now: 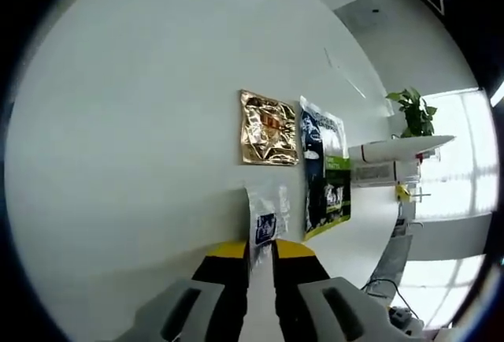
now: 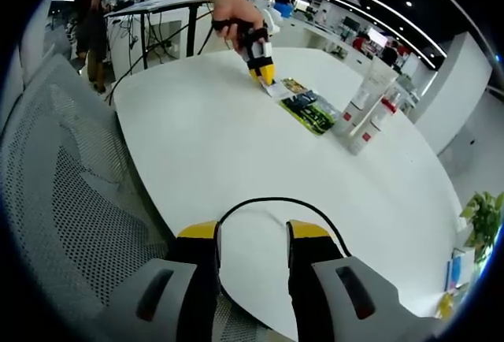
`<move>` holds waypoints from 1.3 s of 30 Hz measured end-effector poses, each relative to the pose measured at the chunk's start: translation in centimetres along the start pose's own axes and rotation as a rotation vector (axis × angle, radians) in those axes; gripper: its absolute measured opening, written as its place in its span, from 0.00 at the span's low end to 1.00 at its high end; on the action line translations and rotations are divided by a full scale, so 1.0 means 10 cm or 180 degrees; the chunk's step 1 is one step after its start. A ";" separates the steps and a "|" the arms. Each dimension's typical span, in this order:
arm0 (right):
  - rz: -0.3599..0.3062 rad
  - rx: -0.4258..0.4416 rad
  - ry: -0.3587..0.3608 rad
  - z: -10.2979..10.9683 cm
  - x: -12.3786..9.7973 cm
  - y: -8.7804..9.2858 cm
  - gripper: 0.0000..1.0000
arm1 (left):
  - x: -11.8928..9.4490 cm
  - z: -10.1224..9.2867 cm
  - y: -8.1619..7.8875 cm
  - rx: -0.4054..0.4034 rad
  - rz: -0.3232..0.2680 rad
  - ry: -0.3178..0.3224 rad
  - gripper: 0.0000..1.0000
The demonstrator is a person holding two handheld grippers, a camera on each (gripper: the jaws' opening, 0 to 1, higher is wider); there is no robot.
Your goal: Arrange the skincare products in the storage area until every visible bottle or jar stands upright without overlapping.
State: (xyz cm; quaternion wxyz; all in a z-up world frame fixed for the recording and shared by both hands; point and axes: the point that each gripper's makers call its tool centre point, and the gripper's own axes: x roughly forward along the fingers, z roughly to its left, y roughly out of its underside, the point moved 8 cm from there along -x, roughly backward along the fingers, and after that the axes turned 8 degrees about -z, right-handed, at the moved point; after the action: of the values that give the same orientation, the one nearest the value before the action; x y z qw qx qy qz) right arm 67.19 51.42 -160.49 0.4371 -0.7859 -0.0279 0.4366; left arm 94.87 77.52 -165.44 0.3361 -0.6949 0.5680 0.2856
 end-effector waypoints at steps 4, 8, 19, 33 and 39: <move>-0.0005 0.0005 0.0004 0.00 0.00 0.00 0.30 | 0.00 0.00 0.00 -0.0034 0.0011 -0.0030 0.11; -0.0014 0.0006 0.0000 0.00 0.00 -0.01 0.31 | -0.01 0.00 0.01 -0.0068 0.0058 -0.0048 0.12; -0.0029 0.0008 -0.0033 0.01 0.00 -0.02 0.31 | -0.06 -0.01 -0.01 0.0036 0.0111 -0.0178 0.16; -0.0055 0.0008 -0.0029 0.01 -0.01 -0.02 0.31 | -0.11 0.01 -0.03 0.0168 0.0077 -0.0316 0.21; -0.0058 0.0012 -0.0013 0.00 -0.01 -0.02 0.31 | -0.13 0.01 -0.03 0.0285 0.0063 -0.0382 0.24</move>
State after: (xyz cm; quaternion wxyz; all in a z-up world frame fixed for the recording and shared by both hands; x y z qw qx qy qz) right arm 67.19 51.54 -160.26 0.4424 -0.7839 -0.0351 0.4343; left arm 94.91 78.42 -164.44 0.3975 -0.6551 0.5659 0.3043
